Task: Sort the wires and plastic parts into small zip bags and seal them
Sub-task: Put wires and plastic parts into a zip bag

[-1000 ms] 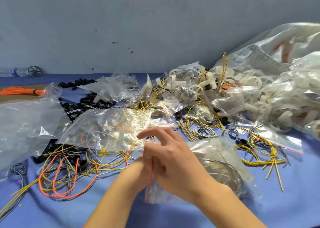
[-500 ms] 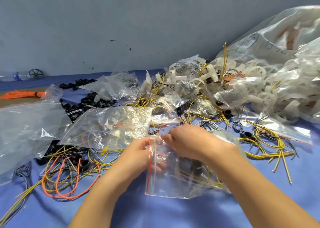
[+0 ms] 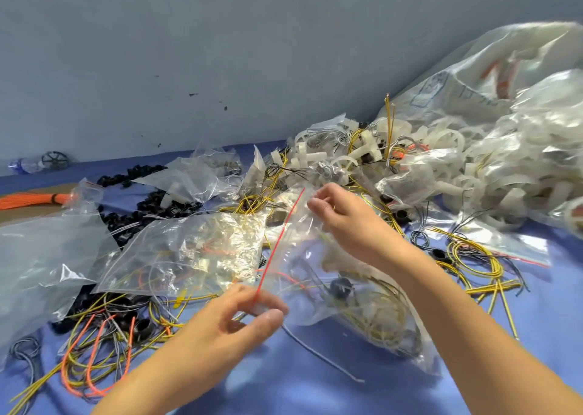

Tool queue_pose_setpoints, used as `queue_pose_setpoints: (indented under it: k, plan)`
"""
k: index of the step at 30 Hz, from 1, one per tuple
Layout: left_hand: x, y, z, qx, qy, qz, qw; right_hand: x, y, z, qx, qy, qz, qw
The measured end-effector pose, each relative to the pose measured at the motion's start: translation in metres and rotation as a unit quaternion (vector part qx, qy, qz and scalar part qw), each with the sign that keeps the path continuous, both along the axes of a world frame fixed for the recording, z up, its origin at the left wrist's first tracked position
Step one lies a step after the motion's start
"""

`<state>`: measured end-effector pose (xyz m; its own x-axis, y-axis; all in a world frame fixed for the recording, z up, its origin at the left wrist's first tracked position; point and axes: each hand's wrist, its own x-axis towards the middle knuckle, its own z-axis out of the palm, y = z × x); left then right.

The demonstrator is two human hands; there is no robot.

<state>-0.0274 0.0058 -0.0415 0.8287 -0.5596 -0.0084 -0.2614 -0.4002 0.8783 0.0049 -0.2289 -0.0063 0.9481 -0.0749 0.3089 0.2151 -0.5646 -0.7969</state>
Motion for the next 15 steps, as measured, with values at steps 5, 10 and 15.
queue_pose_setpoints:
  k: [5,10,15]
  plan:
    - [0.014,-0.02,0.041,-0.128,-0.152,0.144,0.969,-0.03,-0.016,0.041,0.111,-0.181,-0.015,0.977]
    - [0.011,-0.03,0.099,-0.277,-0.307,0.14,0.899,-0.063,-0.033,0.079,0.219,-0.281,-0.021,0.934]
    - [0.007,-0.043,0.102,-0.374,-0.26,0.174,0.873,-0.078,-0.039,0.072,0.296,-0.226,-0.01,0.928]
